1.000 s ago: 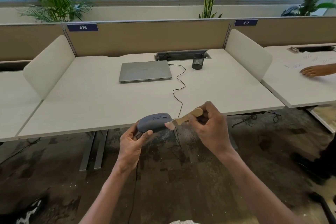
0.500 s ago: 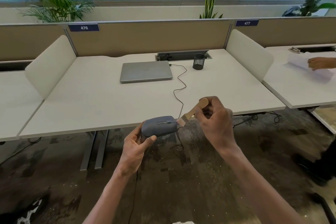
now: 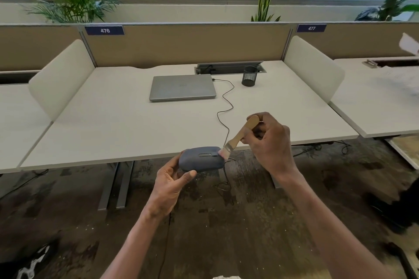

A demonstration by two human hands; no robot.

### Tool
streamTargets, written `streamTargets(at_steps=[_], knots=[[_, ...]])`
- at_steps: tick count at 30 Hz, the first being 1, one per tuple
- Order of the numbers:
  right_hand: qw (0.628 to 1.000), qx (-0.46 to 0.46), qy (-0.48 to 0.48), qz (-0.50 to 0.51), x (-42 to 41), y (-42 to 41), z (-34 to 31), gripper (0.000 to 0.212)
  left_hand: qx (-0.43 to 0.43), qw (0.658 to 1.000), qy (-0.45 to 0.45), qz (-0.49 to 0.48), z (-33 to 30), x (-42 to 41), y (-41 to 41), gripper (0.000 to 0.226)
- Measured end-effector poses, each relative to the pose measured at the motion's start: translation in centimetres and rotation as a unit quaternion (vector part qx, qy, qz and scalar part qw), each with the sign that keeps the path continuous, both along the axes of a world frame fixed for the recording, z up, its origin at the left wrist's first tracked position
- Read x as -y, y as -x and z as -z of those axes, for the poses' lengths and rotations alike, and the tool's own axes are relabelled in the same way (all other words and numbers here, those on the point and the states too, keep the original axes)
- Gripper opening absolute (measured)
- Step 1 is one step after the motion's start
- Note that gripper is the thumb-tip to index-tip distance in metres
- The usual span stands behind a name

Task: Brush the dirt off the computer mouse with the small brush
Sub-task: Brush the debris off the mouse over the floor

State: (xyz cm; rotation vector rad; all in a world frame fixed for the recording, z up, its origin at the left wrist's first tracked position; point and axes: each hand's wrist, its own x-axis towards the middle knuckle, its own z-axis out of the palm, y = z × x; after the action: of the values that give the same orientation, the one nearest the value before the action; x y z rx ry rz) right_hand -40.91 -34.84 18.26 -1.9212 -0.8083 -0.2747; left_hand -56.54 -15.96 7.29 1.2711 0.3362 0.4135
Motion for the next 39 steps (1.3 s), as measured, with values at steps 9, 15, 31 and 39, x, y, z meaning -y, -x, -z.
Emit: streamTargets(at_steps=[9,15,31,39], knots=[[0.993,0.080,0.009,-0.090,-0.9,1.5,-0.7,0.022,0.005,1.000,-0.013,0.010,0.2,0.0,-0.9,0.088],[0.981,0.061,0.087,-0.164,-0.6,1.9,-0.6,0.026,0.014,1.000,-0.027,0.001,1.3,-0.7,-0.8,0.066],[0.965,0.108,0.118,-0.207,-2.2,2.7,-2.3,0.017,0.002,0.999,-0.039,-0.010,1.1,-0.3,-1.2,0.060],[0.945,0.080,0.194,-0.252,0.6,2.8,-1.6,0.024,0.004,0.999,-0.043,-0.015,1.5,-0.5,-1.0,0.056]])
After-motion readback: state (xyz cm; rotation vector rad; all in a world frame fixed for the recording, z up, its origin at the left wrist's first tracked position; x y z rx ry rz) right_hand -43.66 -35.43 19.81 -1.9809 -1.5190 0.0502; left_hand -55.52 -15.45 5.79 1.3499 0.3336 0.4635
